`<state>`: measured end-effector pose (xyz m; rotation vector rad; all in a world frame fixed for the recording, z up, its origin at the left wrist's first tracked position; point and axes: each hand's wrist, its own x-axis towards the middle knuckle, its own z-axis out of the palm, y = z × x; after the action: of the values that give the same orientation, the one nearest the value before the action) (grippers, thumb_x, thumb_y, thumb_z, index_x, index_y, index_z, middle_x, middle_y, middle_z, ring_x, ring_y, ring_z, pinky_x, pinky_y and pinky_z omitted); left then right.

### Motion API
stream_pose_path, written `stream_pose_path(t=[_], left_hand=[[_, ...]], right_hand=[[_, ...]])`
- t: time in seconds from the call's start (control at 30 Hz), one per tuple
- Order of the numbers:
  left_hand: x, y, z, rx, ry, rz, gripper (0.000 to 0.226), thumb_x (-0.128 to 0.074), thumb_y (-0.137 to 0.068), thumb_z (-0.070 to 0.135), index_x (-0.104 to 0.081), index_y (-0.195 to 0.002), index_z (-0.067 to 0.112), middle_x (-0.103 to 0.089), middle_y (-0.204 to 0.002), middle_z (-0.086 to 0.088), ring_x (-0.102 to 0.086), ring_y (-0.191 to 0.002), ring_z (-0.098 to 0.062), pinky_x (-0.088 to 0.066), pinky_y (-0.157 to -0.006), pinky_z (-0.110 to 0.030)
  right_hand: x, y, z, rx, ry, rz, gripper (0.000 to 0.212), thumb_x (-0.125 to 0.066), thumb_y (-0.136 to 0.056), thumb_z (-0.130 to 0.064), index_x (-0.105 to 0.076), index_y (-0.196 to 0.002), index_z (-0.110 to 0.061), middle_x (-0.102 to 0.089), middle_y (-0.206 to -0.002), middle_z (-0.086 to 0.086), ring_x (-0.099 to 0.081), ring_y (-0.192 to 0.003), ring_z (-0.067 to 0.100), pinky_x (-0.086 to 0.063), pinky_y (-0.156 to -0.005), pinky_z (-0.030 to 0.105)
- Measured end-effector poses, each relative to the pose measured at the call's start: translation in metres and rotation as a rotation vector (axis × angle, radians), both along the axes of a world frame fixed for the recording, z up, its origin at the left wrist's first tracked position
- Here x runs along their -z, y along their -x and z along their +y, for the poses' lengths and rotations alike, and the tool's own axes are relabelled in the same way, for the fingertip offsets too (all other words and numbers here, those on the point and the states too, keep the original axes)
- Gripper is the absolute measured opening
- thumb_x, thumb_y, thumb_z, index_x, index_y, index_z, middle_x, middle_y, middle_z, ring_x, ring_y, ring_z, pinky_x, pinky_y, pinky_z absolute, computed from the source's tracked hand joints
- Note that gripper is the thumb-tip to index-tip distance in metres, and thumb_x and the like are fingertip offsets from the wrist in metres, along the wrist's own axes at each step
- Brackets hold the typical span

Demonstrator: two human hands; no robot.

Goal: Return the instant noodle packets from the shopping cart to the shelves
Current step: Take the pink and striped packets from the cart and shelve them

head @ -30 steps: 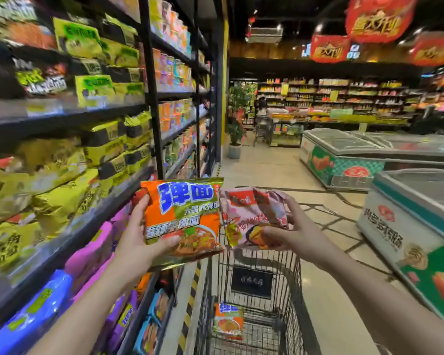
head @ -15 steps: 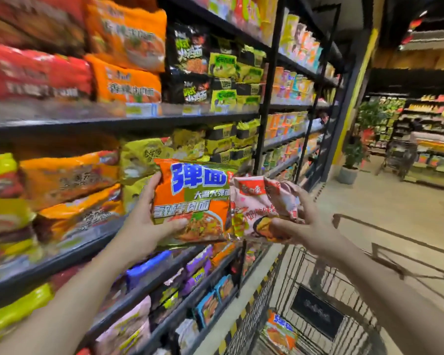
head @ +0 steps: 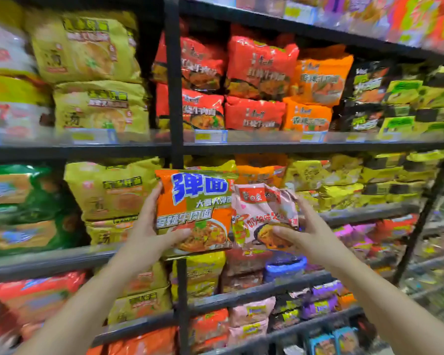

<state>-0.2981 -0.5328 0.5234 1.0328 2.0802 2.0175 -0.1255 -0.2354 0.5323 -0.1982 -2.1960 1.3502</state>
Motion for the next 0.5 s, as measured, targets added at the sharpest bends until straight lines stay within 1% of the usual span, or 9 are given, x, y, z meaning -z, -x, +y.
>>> stream_pose_path(t=[0.07,0.1,0.13,0.2,0.27,0.3,0.4,0.43,0.5], left_hand=[[-0.004,0.004,-0.044,-0.058,0.012,0.011,0.108,-0.088,-0.075,0.017,-0.024,-0.151,0.059,-0.061,-0.140,0.009,-0.067,-0.119,-0.011,-0.058,-0.096,-0.048],[-0.005,0.005,-0.066,-0.081,0.008,0.017,0.109,-0.088,-0.076,0.015,-0.023,-0.153,0.056,-0.060,-0.141,0.009,-0.066,-0.120,-0.011,-0.057,-0.099,-0.048],[-0.006,0.007,-0.089,-0.103,0.001,0.019,0.108,-0.087,-0.076,0.013,-0.023,-0.154,0.053,-0.060,-0.142,0.008,-0.066,-0.121,-0.012,-0.056,-0.100,-0.047],[-0.010,0.007,-0.133,-0.151,0.002,0.021,0.107,-0.086,-0.077,0.009,-0.024,-0.155,0.050,-0.061,-0.141,0.007,-0.066,-0.120,-0.012,-0.059,-0.096,-0.040],[-0.011,0.006,-0.177,-0.198,-0.003,0.024,0.108,-0.086,-0.078,0.008,-0.024,-0.155,0.050,-0.063,-0.137,0.008,-0.067,-0.118,-0.011,-0.060,-0.089,-0.030],[-0.012,0.005,-0.199,-0.223,-0.006,0.023,0.108,-0.086,-0.078,0.009,-0.024,-0.155,0.051,-0.064,-0.135,0.011,-0.067,-0.117,-0.009,-0.060,-0.089,-0.029],[-0.008,-0.002,-0.266,-0.300,-0.007,0.014,0.108,-0.087,-0.077,0.012,-0.025,-0.153,0.057,-0.065,-0.133,0.014,-0.067,-0.116,-0.009,-0.060,-0.091,-0.036],[-0.007,-0.005,-0.287,-0.325,-0.008,0.014,0.107,-0.087,-0.078,0.010,-0.026,-0.153,0.056,-0.065,-0.132,0.012,-0.068,-0.115,-0.010,-0.060,-0.090,-0.035],[-0.006,-0.011,-0.329,-0.372,-0.027,0.023,0.103,-0.083,-0.079,0.002,-0.029,-0.152,0.052,-0.067,-0.130,0.010,-0.070,-0.111,-0.007,-0.060,-0.085,-0.025]], right_hand=[[-0.002,0.023,-0.036,-0.038,-0.016,0.015,0.080,-0.081,-0.088,-0.017,-0.040,-0.143,-0.058,-0.064,-0.131,-0.029,-0.068,-0.114,0.004,-0.059,-0.095,0.042],[-0.003,0.032,-0.055,-0.066,-0.014,0.027,0.082,-0.082,-0.087,-0.017,-0.040,-0.143,-0.060,-0.064,-0.130,-0.030,-0.068,-0.114,0.005,-0.059,-0.095,0.046],[-0.003,0.041,-0.074,-0.089,-0.007,0.030,0.082,-0.082,-0.087,-0.017,-0.040,-0.140,-0.064,-0.065,-0.130,-0.025,-0.069,-0.114,0.010,-0.059,-0.095,0.049],[-0.005,0.056,-0.113,-0.141,0.016,0.036,0.080,-0.080,-0.088,-0.014,-0.043,-0.134,-0.068,-0.069,-0.129,-0.015,-0.071,-0.112,0.014,-0.058,-0.096,0.052],[-0.007,0.070,-0.152,-0.197,0.029,0.047,0.077,-0.080,-0.088,-0.013,-0.045,-0.132,-0.066,-0.070,-0.127,-0.016,-0.072,-0.112,0.013,-0.059,-0.096,0.051],[-0.008,0.077,-0.171,-0.224,0.035,0.046,0.076,-0.080,-0.088,-0.014,-0.045,-0.132,-0.065,-0.070,-0.126,-0.018,-0.072,-0.112,0.013,-0.059,-0.096,0.051],[-0.006,0.096,-0.231,-0.312,0.072,0.027,0.077,-0.080,-0.089,-0.013,-0.043,-0.140,-0.058,-0.070,-0.126,-0.016,-0.072,-0.112,0.014,-0.060,-0.094,0.051],[-0.004,0.103,-0.251,-0.338,0.078,0.022,0.078,-0.080,-0.089,-0.014,-0.043,-0.141,-0.059,-0.069,-0.129,-0.015,-0.071,-0.113,0.014,-0.060,-0.094,0.050],[-0.001,0.116,-0.290,-0.375,0.068,0.020,0.080,-0.081,-0.088,-0.017,-0.042,-0.138,-0.064,-0.065,-0.135,-0.014,-0.069,-0.117,0.011,-0.060,-0.095,0.048]])
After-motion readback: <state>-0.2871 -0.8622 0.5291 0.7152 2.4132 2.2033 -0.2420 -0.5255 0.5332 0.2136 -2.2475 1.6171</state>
